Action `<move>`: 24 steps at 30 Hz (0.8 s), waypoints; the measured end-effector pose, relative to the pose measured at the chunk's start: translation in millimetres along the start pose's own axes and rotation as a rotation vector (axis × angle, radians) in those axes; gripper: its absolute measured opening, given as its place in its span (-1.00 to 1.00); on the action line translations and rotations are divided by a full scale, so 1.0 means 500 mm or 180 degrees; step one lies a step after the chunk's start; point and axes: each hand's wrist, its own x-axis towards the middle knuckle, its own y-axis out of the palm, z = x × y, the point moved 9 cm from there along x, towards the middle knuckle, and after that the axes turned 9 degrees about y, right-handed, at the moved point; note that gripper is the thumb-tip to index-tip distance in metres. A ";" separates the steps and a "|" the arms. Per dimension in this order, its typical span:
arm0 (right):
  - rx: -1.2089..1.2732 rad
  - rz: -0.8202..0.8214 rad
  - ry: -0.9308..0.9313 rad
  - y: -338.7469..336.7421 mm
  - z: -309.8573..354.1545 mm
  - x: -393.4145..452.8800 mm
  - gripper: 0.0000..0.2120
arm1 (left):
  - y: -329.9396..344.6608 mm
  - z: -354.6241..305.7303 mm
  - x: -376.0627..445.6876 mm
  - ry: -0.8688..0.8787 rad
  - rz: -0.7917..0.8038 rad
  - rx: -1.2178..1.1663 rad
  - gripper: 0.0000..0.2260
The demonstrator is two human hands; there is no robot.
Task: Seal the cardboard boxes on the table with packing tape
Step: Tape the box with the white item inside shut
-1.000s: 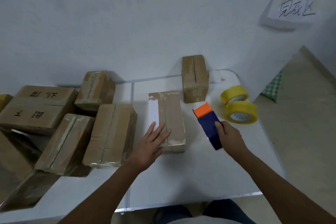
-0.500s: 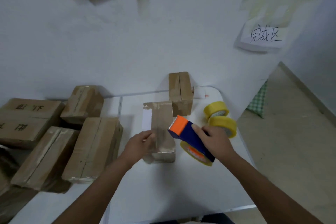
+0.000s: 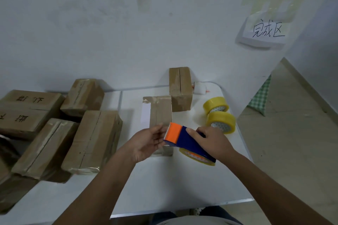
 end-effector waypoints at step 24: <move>-0.0431 0.0212 -0.0114 0.027 0.026 0.009 -0.40 | -0.027 -0.013 -0.010 0.0808 -0.0893 0.1524 -0.77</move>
